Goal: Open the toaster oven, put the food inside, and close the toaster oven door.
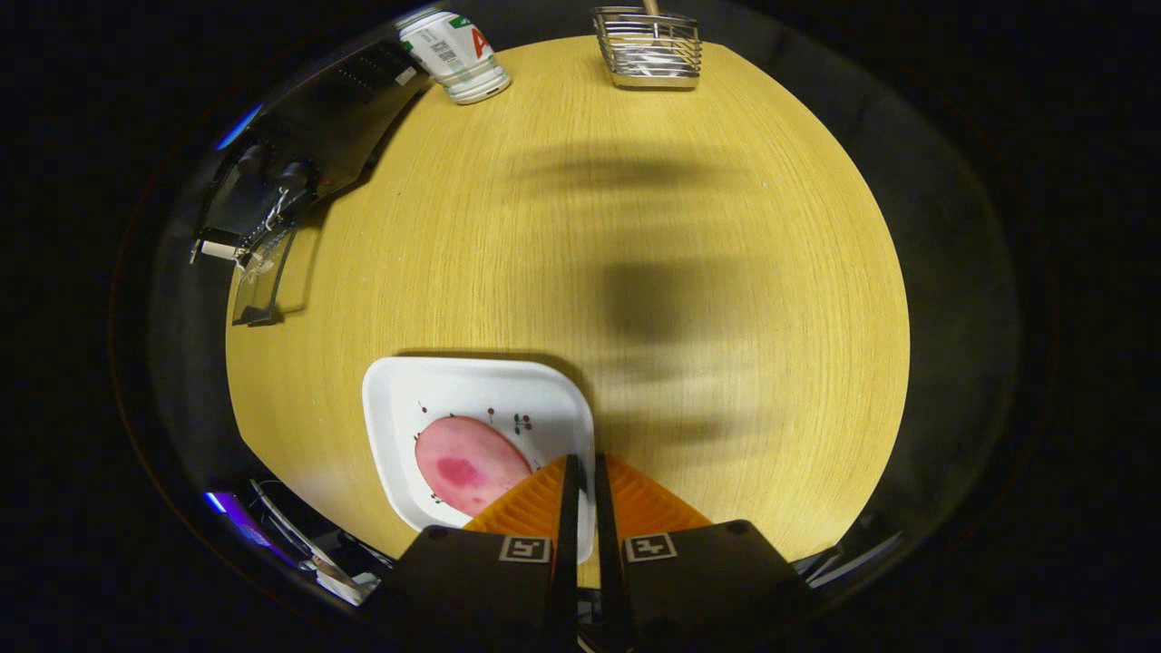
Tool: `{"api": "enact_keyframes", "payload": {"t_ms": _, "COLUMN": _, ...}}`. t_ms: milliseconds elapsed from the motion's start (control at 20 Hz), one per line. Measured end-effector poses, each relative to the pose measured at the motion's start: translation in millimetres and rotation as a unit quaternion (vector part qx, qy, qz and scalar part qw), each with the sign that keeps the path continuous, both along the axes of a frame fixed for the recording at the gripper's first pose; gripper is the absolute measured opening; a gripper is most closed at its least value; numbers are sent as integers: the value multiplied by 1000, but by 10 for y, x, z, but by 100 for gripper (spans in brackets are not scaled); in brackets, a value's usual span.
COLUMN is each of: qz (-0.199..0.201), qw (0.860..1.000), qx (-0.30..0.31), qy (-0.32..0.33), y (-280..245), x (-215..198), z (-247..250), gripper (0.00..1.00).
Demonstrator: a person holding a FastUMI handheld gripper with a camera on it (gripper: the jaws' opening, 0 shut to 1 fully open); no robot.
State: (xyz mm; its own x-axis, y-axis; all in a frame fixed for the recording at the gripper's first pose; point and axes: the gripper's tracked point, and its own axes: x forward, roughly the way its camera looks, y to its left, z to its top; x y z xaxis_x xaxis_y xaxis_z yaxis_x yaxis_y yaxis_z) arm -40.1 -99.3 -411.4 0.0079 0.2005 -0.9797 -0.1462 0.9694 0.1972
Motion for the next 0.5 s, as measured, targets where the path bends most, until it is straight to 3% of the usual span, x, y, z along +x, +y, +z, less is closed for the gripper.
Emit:
{"api": "enact_keyframes", "payload": {"t_ms": 50, "qz": 2, "qw": 1000, "qx": 16, "qy": 3, "y": 27, "x": -45, "z": 46, "gripper": 16}}
{"api": "enact_keyframes", "payload": {"t_ms": 100, "qz": 1, "qw": 1000, "qx": 27, "qy": 1, "y": 42, "x": -6, "z": -3, "gripper": 9}}
{"api": "enact_keyframes", "payload": {"t_ms": 200, "qz": -27, "qw": 998, "qx": 56, "qy": 12, "y": 25, "x": -5, "z": 5, "gripper": 5}}
{"api": "enact_keyframes", "payload": {"t_ms": 500, "qz": -155, "qw": 975, "qx": 159, "qy": 27, "y": 31, "x": -63, "z": 223, "gripper": 5}}
